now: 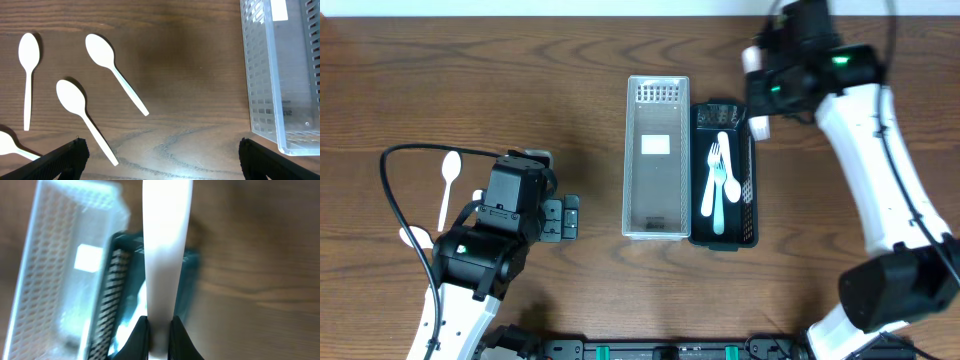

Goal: Pack container
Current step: 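Carry the white fork with the right gripper into the black basket, release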

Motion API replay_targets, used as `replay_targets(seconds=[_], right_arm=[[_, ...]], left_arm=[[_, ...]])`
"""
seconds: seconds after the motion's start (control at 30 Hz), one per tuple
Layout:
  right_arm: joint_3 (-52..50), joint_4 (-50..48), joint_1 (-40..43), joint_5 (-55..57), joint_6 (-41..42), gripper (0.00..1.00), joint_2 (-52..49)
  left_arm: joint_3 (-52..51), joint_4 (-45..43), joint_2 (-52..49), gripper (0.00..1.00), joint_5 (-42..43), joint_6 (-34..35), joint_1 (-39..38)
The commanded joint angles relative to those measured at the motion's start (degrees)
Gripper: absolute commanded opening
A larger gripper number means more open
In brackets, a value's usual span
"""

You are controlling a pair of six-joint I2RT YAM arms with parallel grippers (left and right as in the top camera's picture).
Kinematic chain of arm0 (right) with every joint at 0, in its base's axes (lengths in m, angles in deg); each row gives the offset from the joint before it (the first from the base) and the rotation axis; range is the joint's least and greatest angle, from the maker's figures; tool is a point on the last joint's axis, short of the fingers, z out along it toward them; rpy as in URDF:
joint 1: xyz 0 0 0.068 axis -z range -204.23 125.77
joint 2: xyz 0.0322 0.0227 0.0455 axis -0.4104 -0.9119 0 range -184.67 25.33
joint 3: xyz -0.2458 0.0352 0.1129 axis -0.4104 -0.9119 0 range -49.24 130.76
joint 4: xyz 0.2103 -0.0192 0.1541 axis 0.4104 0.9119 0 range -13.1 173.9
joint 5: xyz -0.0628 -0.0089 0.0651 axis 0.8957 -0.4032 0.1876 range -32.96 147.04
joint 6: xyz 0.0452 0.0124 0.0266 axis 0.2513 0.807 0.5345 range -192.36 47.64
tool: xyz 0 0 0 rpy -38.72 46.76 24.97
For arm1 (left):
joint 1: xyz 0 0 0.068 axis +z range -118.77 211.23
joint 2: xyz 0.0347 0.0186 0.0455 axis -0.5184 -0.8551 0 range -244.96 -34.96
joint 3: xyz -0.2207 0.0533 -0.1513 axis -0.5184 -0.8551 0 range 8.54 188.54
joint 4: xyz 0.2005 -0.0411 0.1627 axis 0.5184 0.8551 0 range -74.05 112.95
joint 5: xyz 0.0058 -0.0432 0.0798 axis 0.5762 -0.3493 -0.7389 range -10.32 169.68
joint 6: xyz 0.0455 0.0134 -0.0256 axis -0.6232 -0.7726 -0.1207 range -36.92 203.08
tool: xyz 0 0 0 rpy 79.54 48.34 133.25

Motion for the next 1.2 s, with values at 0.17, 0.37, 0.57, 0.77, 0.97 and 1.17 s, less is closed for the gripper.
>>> replay_targets(seconds=[0.17, 0.37, 0.57, 0.77, 0.97, 1.17], right_arm=[[-0.2, 2.3, -7.0, 0.2, 3.3, 0.01, -10.0], [-0.2, 3.2, -7.6, 0.2, 5.3, 0.01, -15.1], [-0.2, 3.4, -7.6, 0.2, 5.3, 0.01, -15.5], [-0.2, 4.5, -7.6, 0.2, 5.2, 0.06, -15.5], [-0.2, 5.4, -7.6, 0.2, 5.2, 0.38, -15.5], [-0.1, 5.0, -7.5, 2.1, 5.2, 0.40, -14.9]], left_arm=[[1.2, 0.9, 0.3, 0.98, -0.3, 0.3, 0.2], [1.2, 2.2, 0.3, 0.98, -0.3, 0.3, 0.2], [1.2, 2.3, 0.3, 0.98, -0.3, 0.3, 0.2], [1.2, 2.3, 0.3, 0.98, -0.3, 0.3, 0.2], [1.2, 2.3, 0.3, 0.98, -0.3, 0.3, 0.2], [1.2, 2.3, 0.4, 0.98, -0.3, 0.3, 0.2]])
